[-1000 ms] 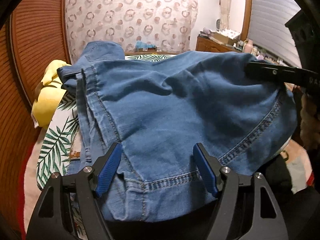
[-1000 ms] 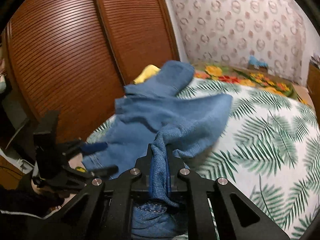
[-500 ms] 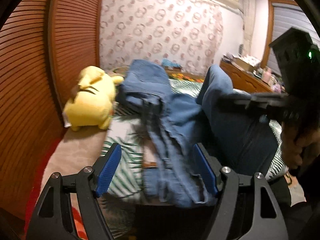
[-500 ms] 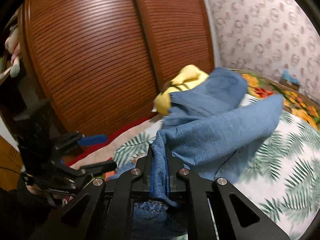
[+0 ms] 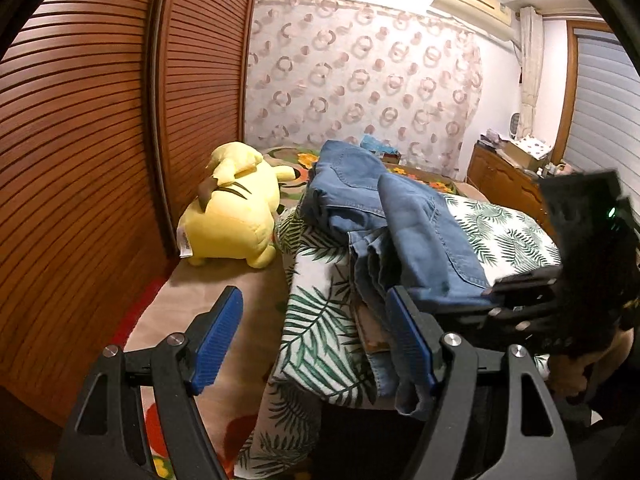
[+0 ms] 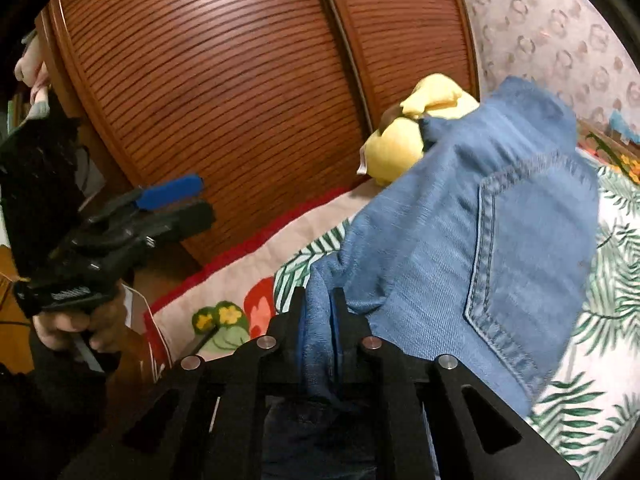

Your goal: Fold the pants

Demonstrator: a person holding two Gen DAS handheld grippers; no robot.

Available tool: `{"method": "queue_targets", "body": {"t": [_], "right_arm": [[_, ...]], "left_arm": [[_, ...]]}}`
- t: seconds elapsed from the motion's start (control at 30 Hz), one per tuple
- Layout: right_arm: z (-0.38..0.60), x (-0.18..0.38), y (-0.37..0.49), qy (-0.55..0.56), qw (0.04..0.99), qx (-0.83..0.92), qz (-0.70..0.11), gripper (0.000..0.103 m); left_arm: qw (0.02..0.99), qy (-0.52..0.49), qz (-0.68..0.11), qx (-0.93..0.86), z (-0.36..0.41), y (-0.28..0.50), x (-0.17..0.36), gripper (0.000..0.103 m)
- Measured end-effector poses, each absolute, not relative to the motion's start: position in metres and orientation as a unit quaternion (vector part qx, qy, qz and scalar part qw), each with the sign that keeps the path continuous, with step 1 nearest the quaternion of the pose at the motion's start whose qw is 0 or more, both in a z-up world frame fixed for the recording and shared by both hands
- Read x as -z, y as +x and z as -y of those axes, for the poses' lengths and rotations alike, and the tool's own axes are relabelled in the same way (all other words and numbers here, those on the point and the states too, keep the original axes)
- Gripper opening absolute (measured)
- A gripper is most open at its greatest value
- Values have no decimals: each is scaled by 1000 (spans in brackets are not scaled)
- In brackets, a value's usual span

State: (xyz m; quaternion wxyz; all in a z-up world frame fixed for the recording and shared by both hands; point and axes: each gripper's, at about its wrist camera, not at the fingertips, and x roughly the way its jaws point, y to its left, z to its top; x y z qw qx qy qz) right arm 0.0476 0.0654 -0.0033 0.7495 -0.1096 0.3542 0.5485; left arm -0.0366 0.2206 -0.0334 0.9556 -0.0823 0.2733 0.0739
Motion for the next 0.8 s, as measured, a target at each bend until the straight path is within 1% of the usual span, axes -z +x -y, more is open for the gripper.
{"method": "queue_targets", "body": {"t": [0.07, 0.1, 0.17, 0.23, 0.3, 0.4, 0.43, 0.47, 0.5, 0.53, 0.6, 0.63, 0.67, 0.7, 0.73, 0.77, 0.8], "right_arm": [[-54, -12, 40, -108, 759, -545, -339, 24], [-46, -20, 38, -106, 767, -542, -326, 27], [-31, -37, 34, -112, 786, -528, -300, 39], [-18, -49, 35, -117, 805, -510, -279, 45], [-3, -56, 42, -123, 824, -486, -264, 47], [2, -51, 54, -132, 841, -453, -266, 50], [3, -48, 59, -136, 845, -443, -267, 52], [4, -45, 64, -140, 849, -433, -269, 53], [1, -42, 68, -139, 852, -424, -274, 53], [1, -39, 72, -138, 853, -419, -279, 54], [-5, -33, 77, -134, 855, -413, -285, 54], [-5, -32, 79, -131, 855, -412, -288, 54], [-8, -32, 81, -130, 854, -411, -291, 54], [-9, -31, 82, -130, 854, -410, -294, 54], [-12, -29, 83, -130, 853, -410, -296, 55], [-11, -31, 85, -129, 853, -410, -297, 55], [-12, -32, 86, -127, 853, -410, -298, 55]], "left_arm": [[956, -81, -274, -66, -215, -34, 33, 75], [956, -80, -274, -62, -213, -33, 33, 75], [957, -77, -274, -53, -207, -29, 31, 75], [958, -76, -274, -39, -199, -26, 30, 75], [959, -72, -273, -21, -189, -24, 28, 75], [959, -70, -275, 1, -178, -18, 28, 75], [958, -72, -278, 12, -175, -14, 30, 73], [956, -73, -284, 20, -173, -9, 33, 65], [954, -72, -291, 23, -171, -4, 36, 61], [951, -71, -299, 27, -168, 1, 39, 59], [945, -76, -316, 37, -167, 11, 48, 58], [941, -78, -326, 36, -167, 15, 52, 53], [939, -78, -332, 38, -166, 17, 57, 39], [938, -79, -336, 42, -166, 17, 60, 33], [936, -80, -338, 46, -166, 16, 63, 20], [936, -80, -338, 52, -166, 14, 64, 11], [936, -78, -338, 59, -164, 10, 65, 10]]}}
